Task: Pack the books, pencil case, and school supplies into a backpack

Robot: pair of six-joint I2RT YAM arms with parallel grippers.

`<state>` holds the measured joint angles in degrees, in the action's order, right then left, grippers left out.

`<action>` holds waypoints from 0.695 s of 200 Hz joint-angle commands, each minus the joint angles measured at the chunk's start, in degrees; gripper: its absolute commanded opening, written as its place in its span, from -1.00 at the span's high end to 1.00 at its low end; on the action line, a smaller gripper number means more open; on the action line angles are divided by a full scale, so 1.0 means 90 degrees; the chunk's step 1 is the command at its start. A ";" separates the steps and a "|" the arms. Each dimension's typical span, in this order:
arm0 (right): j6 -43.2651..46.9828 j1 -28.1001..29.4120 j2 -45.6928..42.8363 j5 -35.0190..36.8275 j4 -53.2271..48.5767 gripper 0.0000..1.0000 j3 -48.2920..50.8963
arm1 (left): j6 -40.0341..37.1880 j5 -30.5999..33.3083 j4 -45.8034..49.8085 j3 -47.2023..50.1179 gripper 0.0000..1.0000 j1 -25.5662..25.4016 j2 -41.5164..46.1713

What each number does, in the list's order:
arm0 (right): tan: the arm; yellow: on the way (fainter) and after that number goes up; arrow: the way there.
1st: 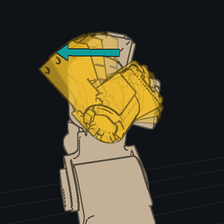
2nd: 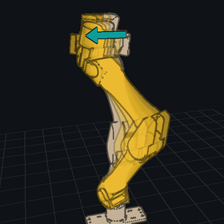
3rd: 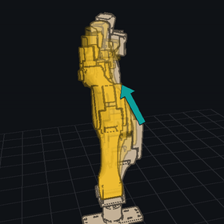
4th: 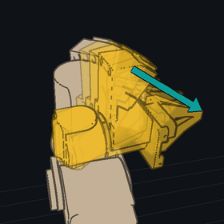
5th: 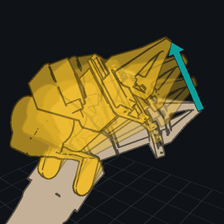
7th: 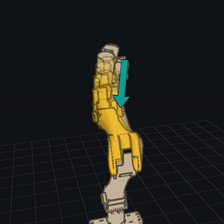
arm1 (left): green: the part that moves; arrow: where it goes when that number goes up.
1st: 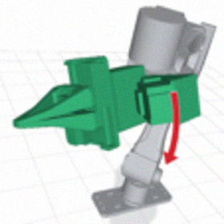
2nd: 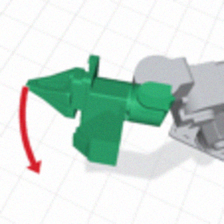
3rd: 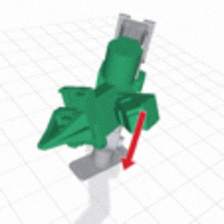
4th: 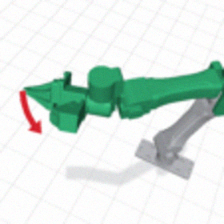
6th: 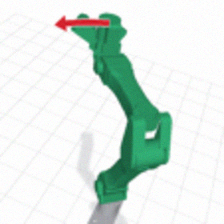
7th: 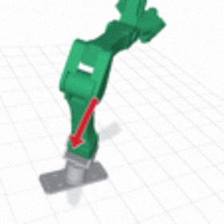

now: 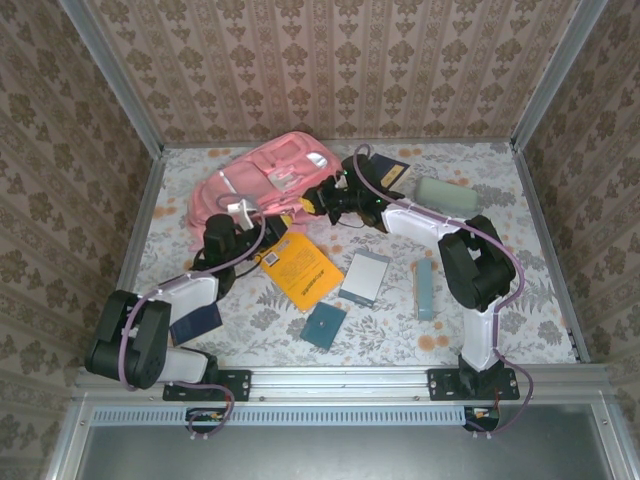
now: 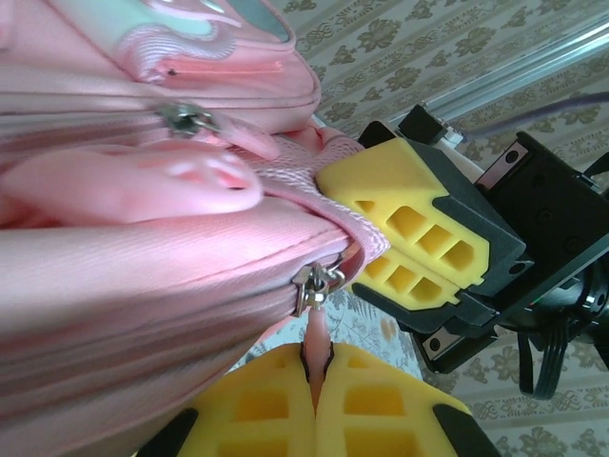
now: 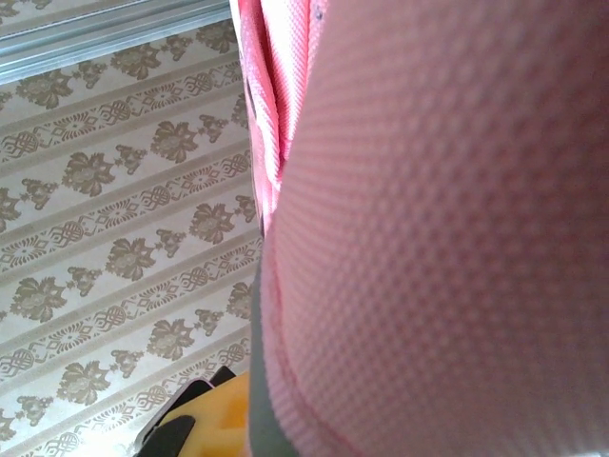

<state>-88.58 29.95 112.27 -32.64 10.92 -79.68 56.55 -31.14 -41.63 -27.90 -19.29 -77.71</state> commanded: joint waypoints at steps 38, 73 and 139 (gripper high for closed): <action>-0.0293 -0.0522 -0.0214 0.0085 0.1780 1.00 0.0845 | 0.1561 0.0109 -0.2052 0.0650 1.00 0.0601 -0.0636; -0.0324 -0.0752 -0.0199 0.0109 0.2172 1.00 0.1153 | 0.2448 0.0109 -0.3373 0.0966 1.00 0.0962 -0.1499; 0.0521 -0.1383 -0.0159 -0.0184 0.1373 0.77 0.1184 | 0.2502 -0.0334 -0.3466 0.0936 1.00 0.1338 -0.1718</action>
<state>-88.75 20.58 112.27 -35.16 24.95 -67.40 78.54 -35.16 -70.06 -19.35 -9.08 -93.69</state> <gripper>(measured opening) 0.066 0.048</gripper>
